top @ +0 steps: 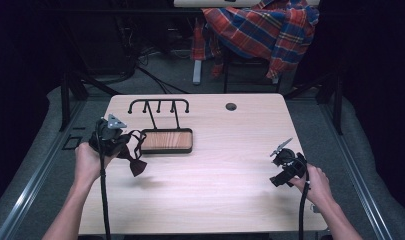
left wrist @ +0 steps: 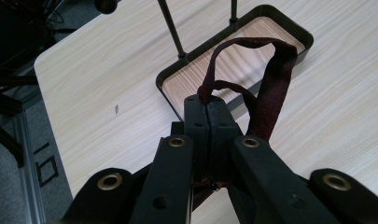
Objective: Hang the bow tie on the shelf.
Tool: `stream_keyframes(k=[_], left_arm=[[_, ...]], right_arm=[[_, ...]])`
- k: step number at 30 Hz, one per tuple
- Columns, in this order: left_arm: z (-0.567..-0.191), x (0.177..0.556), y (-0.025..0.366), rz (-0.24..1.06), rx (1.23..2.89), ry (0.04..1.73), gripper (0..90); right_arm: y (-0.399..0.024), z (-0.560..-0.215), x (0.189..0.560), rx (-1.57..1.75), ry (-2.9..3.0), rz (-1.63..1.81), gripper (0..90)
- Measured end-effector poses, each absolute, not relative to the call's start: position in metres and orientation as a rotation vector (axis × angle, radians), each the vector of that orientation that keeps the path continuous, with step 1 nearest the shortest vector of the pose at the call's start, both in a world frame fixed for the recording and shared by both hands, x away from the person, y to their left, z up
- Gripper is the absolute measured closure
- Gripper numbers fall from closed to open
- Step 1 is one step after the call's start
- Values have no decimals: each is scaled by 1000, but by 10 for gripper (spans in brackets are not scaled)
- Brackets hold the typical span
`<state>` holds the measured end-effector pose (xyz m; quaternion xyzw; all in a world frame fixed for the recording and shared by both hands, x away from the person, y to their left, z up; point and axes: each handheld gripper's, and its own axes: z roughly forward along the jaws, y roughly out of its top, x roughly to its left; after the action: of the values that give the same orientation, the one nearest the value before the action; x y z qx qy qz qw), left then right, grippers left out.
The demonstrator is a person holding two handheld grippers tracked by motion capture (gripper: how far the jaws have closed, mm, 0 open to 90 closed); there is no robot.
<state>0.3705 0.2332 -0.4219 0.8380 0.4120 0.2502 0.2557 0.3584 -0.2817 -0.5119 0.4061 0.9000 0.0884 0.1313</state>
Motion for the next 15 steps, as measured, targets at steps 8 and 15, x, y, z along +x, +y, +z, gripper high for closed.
stream_keyframes(k=[8, 15], left_arm=[[-411, 377, 235, 704, 2265, 1131, 891], [-404, 384, 239, 724, 2240, 1147, 890]], right_arm=[[-280, -513, 358, 1196, 2601, 297, 136], [-281, -512, 358, 1186, 2610, 267, 135]])
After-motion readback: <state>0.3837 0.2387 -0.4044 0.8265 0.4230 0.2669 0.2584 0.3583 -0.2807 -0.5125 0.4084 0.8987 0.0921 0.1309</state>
